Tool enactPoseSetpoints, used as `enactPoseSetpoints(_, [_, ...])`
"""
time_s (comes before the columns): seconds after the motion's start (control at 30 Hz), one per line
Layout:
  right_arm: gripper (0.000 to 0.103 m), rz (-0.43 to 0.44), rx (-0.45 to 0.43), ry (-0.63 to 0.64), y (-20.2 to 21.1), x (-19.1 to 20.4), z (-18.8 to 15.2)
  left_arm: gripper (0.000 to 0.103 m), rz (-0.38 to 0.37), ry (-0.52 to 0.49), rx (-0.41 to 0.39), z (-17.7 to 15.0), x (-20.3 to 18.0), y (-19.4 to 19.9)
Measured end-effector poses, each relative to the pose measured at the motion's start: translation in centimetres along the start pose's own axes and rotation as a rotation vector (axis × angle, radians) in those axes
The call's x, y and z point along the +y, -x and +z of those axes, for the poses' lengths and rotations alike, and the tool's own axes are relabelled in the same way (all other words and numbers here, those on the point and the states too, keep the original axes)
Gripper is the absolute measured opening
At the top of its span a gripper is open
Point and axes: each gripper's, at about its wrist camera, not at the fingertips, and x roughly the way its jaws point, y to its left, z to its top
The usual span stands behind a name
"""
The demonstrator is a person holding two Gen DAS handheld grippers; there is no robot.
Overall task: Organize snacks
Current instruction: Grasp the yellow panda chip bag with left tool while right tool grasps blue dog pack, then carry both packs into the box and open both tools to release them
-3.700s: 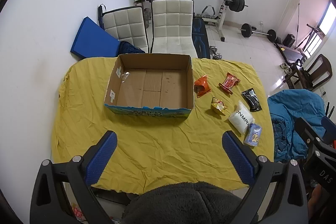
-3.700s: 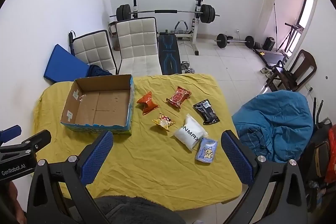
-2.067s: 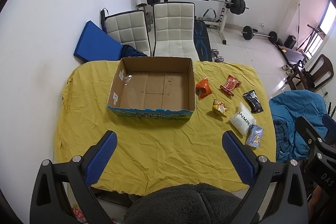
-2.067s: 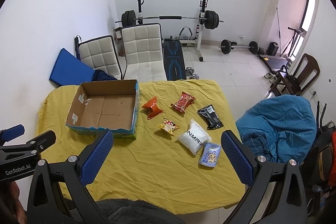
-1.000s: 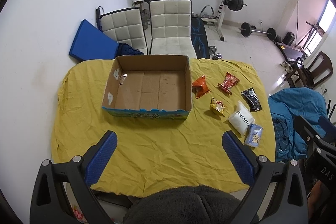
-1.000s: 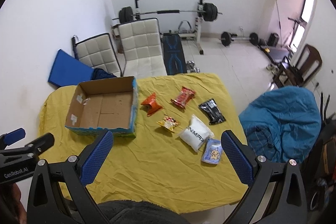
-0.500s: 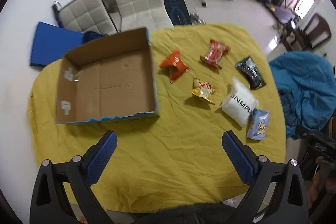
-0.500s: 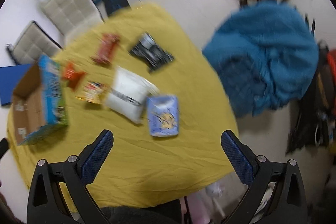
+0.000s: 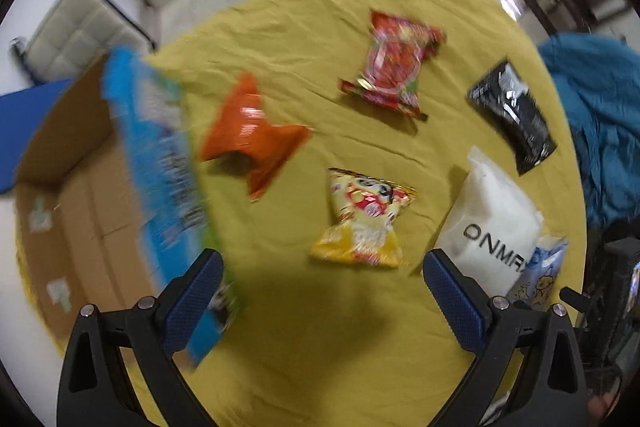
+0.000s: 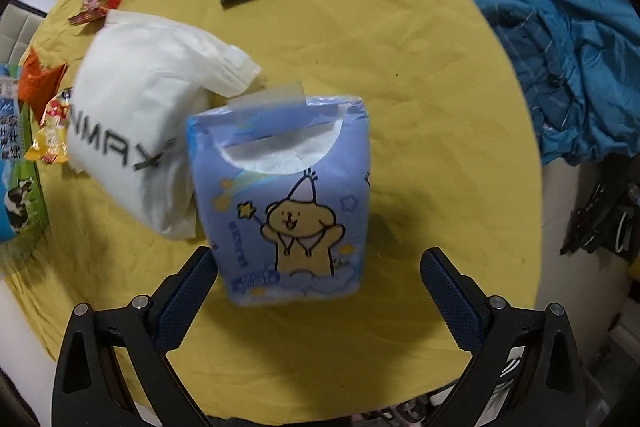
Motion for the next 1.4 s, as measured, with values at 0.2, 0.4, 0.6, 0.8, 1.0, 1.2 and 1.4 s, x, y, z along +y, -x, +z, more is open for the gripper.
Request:
enactPoseSetpoints(0.2, [0.087,0.047,0.041,-0.032,-1.6,-0.7,1.8,0.095,0.013,-0.079,0.115,2.8,-1.7,-5.7])
enactPoseSetpoints(0.4, [0.074,0.032,0.067,-0.027,-2.7,-0.7,3.2,0.077,0.011,-0.104,0.189,3.9,-2.0,-9.3])
enactPoseSetpoints(0.6, [0.065,0.000,0.082,-0.020,-3.1,-0.4,3.6,0.052,-0.023,-0.114,0.200,4.3,-2.5,-10.7])
enactPoseSetpoints(0.8, [0.053,-0.038,0.079,-0.017,-2.2,1.3,3.1,0.043,-0.028,-0.108,0.180,4.5,-3.3,-11.3])
enactPoseSetpoints(1.0, [0.047,-0.048,0.073,-0.017,-0.6,3.5,2.2,0.041,-0.025,-0.055,0.151,2.9,-3.1,-11.3])
enactPoseSetpoints(1.2, [0.045,-0.045,0.055,-0.017,0.6,3.2,1.4,0.040,-0.027,-0.021,0.132,-0.6,-1.8,-9.2])
enactPoseSetpoints(1.4, [0.044,-0.039,0.023,0.005,3.0,4.0,-0.4,0.039,-0.043,0.023,0.062,-3.8,-1.7,-5.4])
